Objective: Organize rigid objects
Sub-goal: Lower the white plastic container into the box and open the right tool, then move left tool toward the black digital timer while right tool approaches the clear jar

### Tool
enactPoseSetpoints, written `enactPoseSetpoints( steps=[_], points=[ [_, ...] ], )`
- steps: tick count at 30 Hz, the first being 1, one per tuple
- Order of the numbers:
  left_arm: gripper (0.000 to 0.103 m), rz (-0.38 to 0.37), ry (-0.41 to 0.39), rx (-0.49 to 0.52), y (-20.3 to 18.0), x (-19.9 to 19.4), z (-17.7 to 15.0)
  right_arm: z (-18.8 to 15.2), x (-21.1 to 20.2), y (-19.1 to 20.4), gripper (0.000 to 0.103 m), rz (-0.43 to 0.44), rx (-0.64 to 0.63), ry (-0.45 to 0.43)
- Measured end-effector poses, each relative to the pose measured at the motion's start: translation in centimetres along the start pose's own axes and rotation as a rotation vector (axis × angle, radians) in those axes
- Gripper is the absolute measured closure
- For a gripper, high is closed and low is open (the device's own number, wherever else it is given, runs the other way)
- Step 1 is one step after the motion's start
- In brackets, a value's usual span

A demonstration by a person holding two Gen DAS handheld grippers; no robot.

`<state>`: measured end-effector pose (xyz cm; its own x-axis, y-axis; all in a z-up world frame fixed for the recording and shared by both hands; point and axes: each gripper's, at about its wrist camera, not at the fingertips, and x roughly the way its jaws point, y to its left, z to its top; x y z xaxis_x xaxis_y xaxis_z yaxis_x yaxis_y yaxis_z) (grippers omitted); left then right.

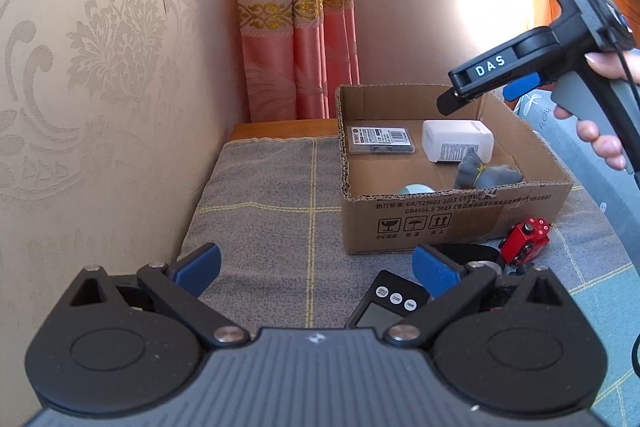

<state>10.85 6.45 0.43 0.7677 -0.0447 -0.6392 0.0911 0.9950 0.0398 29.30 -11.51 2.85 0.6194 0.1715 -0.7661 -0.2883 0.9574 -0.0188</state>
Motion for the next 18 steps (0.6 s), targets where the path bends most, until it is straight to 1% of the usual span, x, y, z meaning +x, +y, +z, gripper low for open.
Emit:
enactPoseSetpoints(
  steps=[4,9,12,15,18],
  points=[
    [0.001,-0.008,-0.005,0.006,0.0,-0.4,-0.3,-1.9,-2.1,0.3,0.0,0.006,0.012,-0.025],
    [0.001,-0.023,0.001,-0.009,0.2,-0.8,-1.0,-5.5,-4.2,0.4,0.0,-0.004,0.01,-0.04],
    [0.001,0.004,0.012,0.001,0.1,-0.7,-1.4,-8.2,-5.0,0.4,0.0,-0.002,0.002,-0.033],
    [0.001,0.038,0.026,0.031,-0.2,-0.4,-2.0,-11.3,-5.3,0.4,0.0,0.003,-0.002,-0.005],
    [0.001,0.04,0.042,0.047,-0.5,0.0,-2.6,-13.9,-5.8,0.5,0.0,0.002,0.0,0.013]
  ],
)
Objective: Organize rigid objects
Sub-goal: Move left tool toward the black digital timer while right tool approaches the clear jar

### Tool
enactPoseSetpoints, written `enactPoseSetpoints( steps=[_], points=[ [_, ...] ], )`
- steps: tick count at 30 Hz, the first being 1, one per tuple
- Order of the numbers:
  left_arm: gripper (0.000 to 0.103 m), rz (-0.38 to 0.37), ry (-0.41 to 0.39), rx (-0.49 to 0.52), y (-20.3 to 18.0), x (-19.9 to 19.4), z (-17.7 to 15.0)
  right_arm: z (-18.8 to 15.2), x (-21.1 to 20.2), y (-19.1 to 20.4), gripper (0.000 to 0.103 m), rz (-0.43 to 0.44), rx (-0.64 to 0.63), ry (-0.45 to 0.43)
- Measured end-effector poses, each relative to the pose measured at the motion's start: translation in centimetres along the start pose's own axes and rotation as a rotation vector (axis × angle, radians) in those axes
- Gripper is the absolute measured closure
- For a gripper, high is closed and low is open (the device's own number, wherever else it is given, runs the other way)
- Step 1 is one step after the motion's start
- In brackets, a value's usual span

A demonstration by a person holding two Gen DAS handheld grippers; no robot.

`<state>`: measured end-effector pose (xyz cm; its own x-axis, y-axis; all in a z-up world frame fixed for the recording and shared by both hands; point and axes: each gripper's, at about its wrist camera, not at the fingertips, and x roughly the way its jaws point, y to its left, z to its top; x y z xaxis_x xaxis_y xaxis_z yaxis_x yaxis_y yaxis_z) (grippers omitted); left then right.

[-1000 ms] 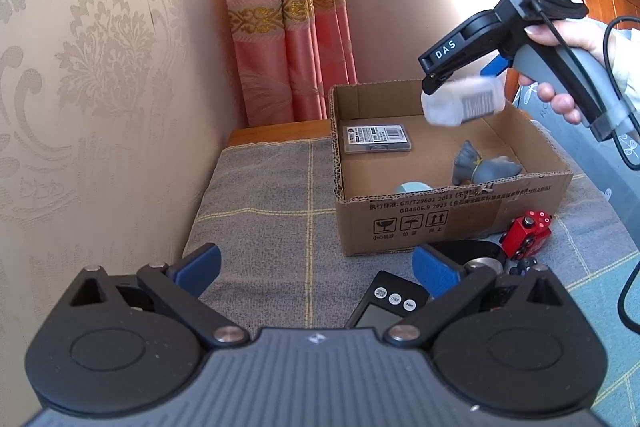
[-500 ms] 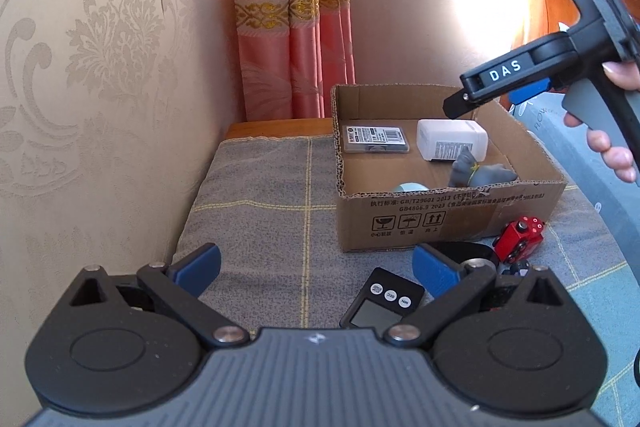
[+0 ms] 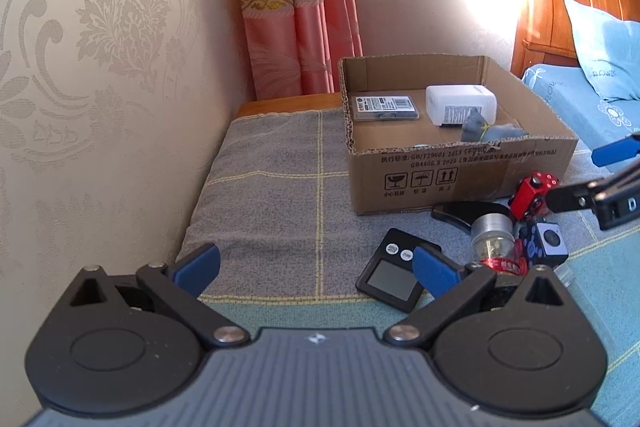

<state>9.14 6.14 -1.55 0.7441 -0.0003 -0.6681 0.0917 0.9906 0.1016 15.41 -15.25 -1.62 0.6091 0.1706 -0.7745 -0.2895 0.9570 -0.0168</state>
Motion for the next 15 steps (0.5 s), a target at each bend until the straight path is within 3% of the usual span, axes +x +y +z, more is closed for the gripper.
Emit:
enactPoseSetpoints(
  steps=[8,15],
  points=[
    [0.001,-0.042,0.04,0.006,-0.7,0.9,-1.2,-4.8,-1.1,2.4,0.0,0.139,0.022,0.085],
    [0.001,-0.064,0.074,0.029,-1.1,2.4,-2.1,-8.1,-0.7,5.7,0.0,0.111,-0.073,0.163]
  ],
)
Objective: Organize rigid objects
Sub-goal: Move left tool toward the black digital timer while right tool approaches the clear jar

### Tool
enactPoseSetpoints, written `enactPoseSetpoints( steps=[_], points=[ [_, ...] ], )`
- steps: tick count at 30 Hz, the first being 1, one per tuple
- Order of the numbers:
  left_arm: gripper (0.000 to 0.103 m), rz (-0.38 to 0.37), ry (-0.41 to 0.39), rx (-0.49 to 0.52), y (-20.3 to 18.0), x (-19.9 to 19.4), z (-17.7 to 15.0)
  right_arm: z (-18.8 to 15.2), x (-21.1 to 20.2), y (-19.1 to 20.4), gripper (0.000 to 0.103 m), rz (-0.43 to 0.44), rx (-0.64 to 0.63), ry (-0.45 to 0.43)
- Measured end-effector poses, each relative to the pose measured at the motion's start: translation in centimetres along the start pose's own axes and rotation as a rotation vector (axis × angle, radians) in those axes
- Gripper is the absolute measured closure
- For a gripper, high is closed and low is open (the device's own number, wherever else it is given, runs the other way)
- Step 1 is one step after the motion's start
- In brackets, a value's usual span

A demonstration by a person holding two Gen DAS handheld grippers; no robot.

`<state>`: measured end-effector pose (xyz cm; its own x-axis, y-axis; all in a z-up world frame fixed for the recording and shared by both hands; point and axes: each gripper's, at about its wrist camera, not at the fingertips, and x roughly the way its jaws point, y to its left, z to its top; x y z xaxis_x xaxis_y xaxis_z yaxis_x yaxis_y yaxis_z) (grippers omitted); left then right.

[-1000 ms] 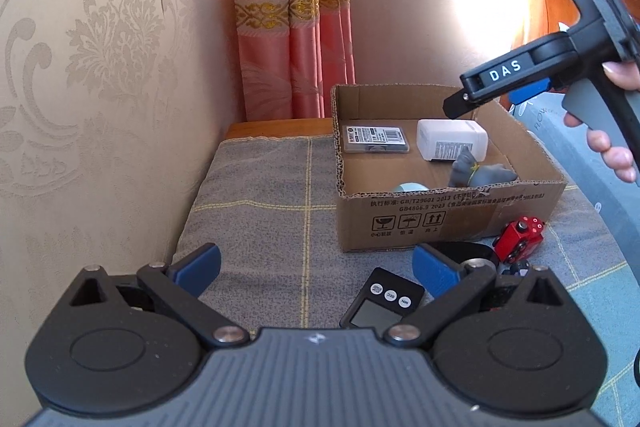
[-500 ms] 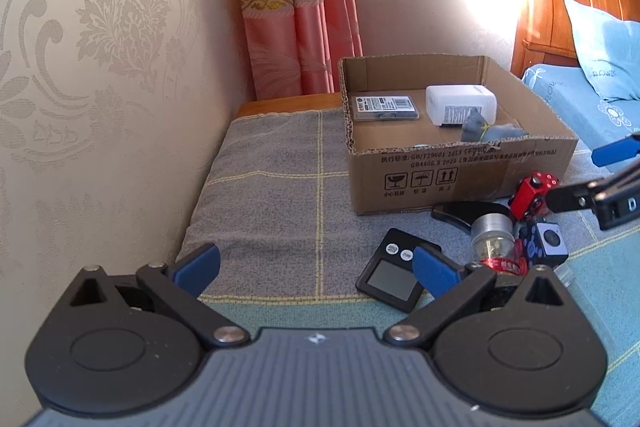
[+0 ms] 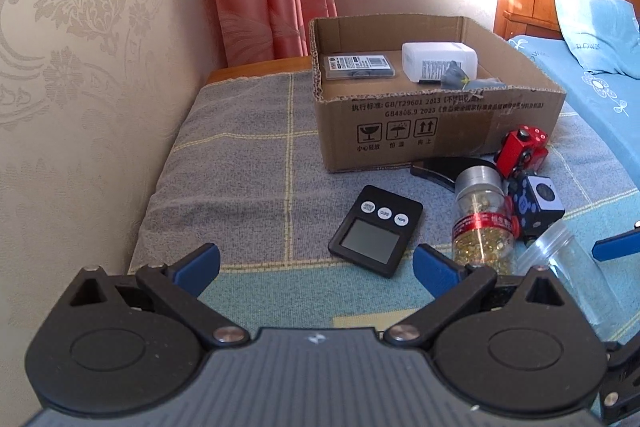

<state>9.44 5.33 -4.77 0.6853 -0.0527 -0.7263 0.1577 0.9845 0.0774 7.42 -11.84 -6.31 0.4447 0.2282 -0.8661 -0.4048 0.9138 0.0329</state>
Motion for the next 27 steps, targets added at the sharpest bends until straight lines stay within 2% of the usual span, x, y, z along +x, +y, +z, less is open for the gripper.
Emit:
enactPoseSetpoints(
  steps=[6,14,18,27],
  points=[
    [0.001,-0.027,0.06,0.003,-0.3,2.2,-0.8,-1.3,0.0,-0.8,0.0,-0.064,0.024,0.02],
    [0.001,-0.034,0.099,0.006,-0.2,4.5,-0.7,-2.6,-0.4,-3.2,0.0,-0.141,0.095,0.032],
    [0.001,-0.05,0.102,-0.029,0.6,4.9,-0.6,-2.9,-0.3,-4.2,0.0,-0.162,0.125,0.039],
    [0.001,0.024,0.108,-0.085,3.6,5.8,0.2,-3.0,-0.2,-6.2,0.0,-0.197,0.186,0.036]
  ],
)
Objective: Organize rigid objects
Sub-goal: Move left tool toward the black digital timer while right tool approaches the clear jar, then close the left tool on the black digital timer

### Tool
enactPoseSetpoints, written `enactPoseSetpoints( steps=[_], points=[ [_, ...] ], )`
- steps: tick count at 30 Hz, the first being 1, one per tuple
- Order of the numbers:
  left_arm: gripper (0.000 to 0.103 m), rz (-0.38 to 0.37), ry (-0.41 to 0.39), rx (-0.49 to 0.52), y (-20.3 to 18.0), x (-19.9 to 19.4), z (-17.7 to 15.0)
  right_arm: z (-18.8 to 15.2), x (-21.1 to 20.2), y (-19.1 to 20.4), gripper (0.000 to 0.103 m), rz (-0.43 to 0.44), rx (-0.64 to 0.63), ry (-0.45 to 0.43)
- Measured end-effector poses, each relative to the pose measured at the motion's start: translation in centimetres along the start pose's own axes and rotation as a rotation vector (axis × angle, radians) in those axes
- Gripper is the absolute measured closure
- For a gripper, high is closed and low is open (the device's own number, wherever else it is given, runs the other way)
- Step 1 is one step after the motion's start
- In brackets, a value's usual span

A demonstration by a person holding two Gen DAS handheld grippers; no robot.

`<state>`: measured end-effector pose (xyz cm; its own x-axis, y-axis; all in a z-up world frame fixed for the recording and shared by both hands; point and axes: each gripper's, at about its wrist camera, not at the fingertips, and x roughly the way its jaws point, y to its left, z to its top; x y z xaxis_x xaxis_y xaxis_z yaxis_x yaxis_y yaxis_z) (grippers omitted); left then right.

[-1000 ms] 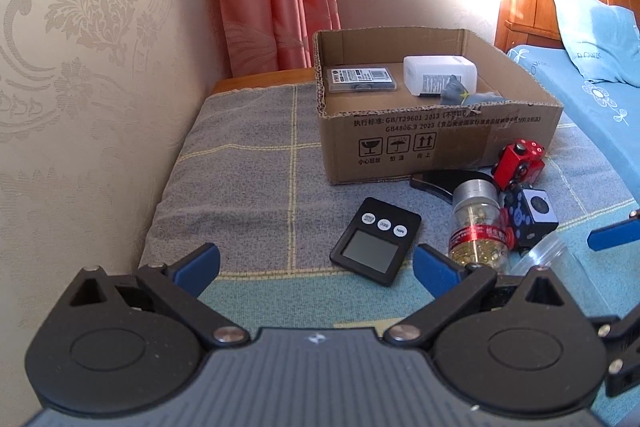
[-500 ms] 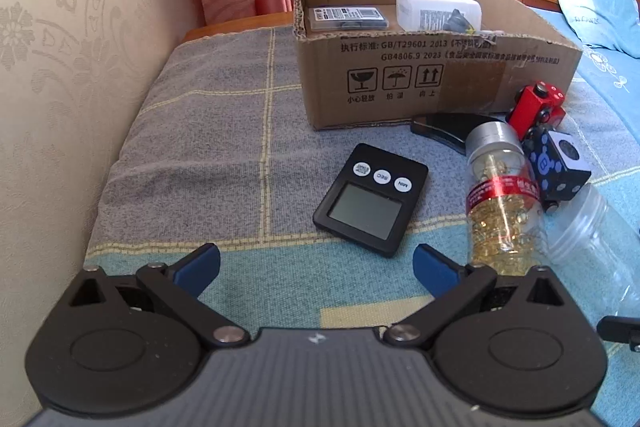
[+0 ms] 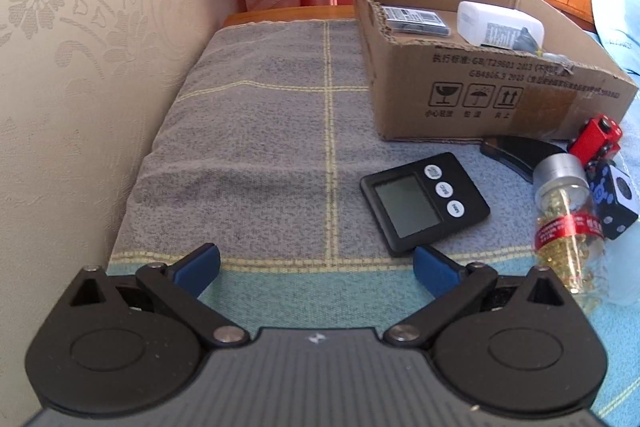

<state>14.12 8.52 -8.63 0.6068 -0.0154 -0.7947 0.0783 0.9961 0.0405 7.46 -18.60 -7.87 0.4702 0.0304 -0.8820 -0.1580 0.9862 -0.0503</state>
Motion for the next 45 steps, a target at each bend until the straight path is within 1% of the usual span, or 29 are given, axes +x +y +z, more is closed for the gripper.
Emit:
enactPoseSetpoints(
  steps=[3,5,7,10,12,16,20,21,25,29,30,31,32,34,36,42,45],
  points=[
    [0.001,0.036,-0.01,-0.024,0.5,0.4,0.4,0.1,0.2,-0.4,0.0,-0.01,0.024,-0.008],
    [0.001,0.033,-0.008,-0.017,0.5,0.3,0.5,0.2,0.3,-0.5,0.0,-0.008,0.016,-0.013],
    [0.001,-0.001,-0.01,0.016,-0.2,0.0,0.3,0.2,0.4,-0.5,0.0,-0.004,0.008,-0.02],
    [0.001,-0.076,-0.028,0.06,-1.7,-0.7,0.3,0.2,0.4,-0.6,0.0,0.006,-0.005,-0.031],
    [0.001,-0.094,-0.048,0.076,-2.5,-0.8,0.6,0.1,0.4,-0.5,0.0,0.01,-0.012,-0.04],
    [0.001,-0.085,-0.063,0.074,-3.8,0.4,1.5,-0.1,0.3,-0.5,0.0,0.012,-0.015,-0.058],
    [0.001,-0.106,-0.03,0.017,-3.7,1.8,1.8,-0.3,0.2,-0.5,0.0,0.012,-0.016,-0.072],
    [0.0,-0.09,-0.035,0.012,-3.7,1.9,1.8,-0.4,0.2,-0.5,0.0,0.012,-0.017,-0.074],
    [0.0,-0.098,-0.044,0.025,-3.6,2.1,1.8,-0.6,0.1,-0.5,0.0,0.012,-0.017,-0.089],
    [0.002,-0.093,-0.048,0.017,-3.7,2.0,1.7,-0.8,0.0,-0.5,0.0,0.012,-0.017,-0.102],
    [0.006,-0.095,-0.054,0.019,-3.8,1.9,1.7,-0.9,0.0,-0.5,0.0,0.012,-0.018,-0.103],
    [0.013,-0.101,-0.065,0.027,-3.9,1.7,1.6,-0.9,0.0,-0.5,0.0,0.012,-0.019,-0.104],
    [0.017,-0.108,-0.074,0.036,-4.2,1.5,1.6,-0.9,0.0,-0.5,0.0,0.013,-0.02,-0.104],
    [0.028,-0.118,-0.082,0.052,-4.5,1.3,1.7,-0.9,-0.1,-0.5,0.0,0.015,-0.022,-0.104],
    [0.033,-0.125,-0.082,0.057,-4.7,1.3,1.8,-0.9,-0.1,-0.6,0.0,0.017,-0.027,-0.107],
    [0.033,-0.126,-0.074,0.057,-4.7,1.1,1.7,-0.8,-0.1,-0.7,0.0,0.022,-0.031,-0.107],
    [0.033,-0.125,-0.07,0.054,-4.5,0.8,1.3,-0.4,0.1,-1.4,0.0,0.004,-0.004,-0.098]
  ],
)
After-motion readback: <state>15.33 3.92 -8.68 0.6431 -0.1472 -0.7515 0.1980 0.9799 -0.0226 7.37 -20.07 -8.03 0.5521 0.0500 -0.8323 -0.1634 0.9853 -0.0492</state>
